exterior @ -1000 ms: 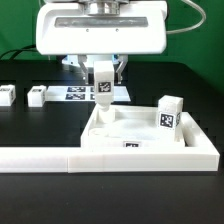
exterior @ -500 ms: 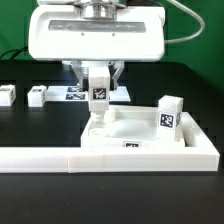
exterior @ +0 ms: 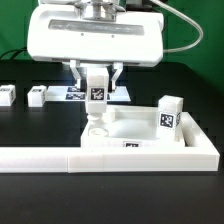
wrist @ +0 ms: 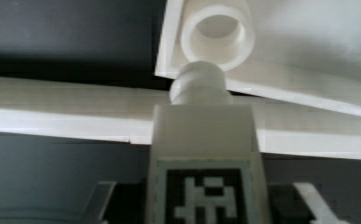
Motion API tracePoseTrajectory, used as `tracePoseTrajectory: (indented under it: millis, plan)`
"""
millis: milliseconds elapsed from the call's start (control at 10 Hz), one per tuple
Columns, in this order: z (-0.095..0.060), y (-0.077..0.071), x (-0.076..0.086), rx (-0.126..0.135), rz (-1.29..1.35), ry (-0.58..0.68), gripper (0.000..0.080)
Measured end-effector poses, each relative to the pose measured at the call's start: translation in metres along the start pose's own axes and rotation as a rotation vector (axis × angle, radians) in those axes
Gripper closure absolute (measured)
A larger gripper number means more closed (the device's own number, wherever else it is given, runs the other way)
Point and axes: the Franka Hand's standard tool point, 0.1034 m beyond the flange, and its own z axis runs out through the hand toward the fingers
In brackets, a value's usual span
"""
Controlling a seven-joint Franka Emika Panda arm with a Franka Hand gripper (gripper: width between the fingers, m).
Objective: Assemble square table
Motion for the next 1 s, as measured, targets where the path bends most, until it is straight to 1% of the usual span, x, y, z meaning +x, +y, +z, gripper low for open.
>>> tracePoseTrajectory:
  millis: [300, 500, 1000]
  plan:
    - [0.006, -0.001, -0.005, -0.003, -0.003, -0.003, 0.0511]
    - [0.011, -0.007, -0.009, -0.002, -0.012, -0.007, 0.0511]
    - [0.020, -0.013, -0.018, -0.002, -0.023, -0.014, 0.0511]
